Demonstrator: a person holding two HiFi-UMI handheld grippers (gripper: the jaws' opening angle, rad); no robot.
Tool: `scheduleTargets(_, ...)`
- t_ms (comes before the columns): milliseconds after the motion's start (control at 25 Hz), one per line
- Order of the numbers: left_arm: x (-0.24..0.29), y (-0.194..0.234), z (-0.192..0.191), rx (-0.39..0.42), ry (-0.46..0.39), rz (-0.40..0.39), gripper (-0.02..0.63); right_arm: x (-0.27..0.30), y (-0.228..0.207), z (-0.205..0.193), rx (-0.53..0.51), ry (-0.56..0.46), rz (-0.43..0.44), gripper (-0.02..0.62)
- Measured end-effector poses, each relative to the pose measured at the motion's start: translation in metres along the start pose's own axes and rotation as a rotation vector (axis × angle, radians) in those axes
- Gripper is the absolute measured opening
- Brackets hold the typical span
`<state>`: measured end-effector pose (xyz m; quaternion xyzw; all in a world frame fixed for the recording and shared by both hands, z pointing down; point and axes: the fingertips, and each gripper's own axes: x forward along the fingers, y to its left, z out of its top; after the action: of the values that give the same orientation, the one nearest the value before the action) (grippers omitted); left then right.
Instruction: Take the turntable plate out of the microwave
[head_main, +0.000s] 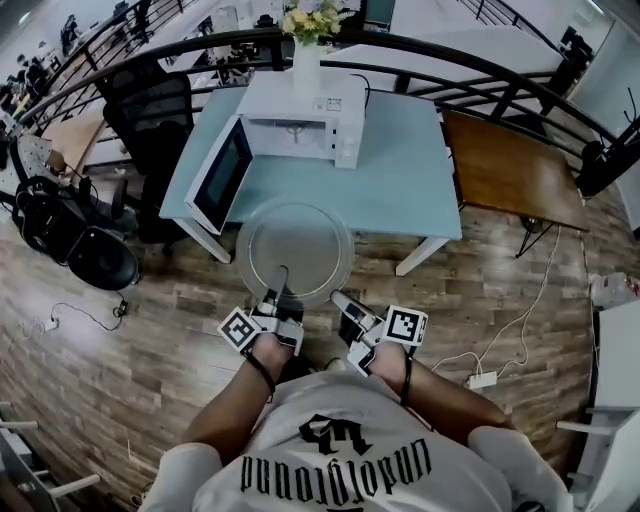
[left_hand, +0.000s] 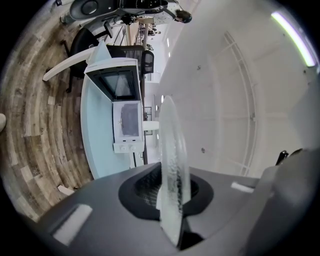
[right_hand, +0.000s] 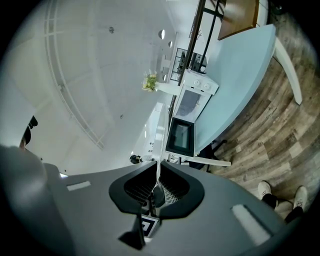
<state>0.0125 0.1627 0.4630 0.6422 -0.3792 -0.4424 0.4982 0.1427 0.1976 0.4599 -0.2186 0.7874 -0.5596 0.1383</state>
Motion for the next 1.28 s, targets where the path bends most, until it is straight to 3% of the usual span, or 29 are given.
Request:
scheduleTargets(440, -0.023, -0.015, -0.016, 0.001, -0.012, 0.002, 0.075, -0.021, 0.01, -0.018, 0.016, 0.032, 0.004, 0.023)
scheduleTargets(1280, -0.024, -0.022, -0.018, -0.014, -0.02, 0.013, 0.075, -0.024, 0.017, -0.016, 0.021, 0.042, 0.013, 0.023)
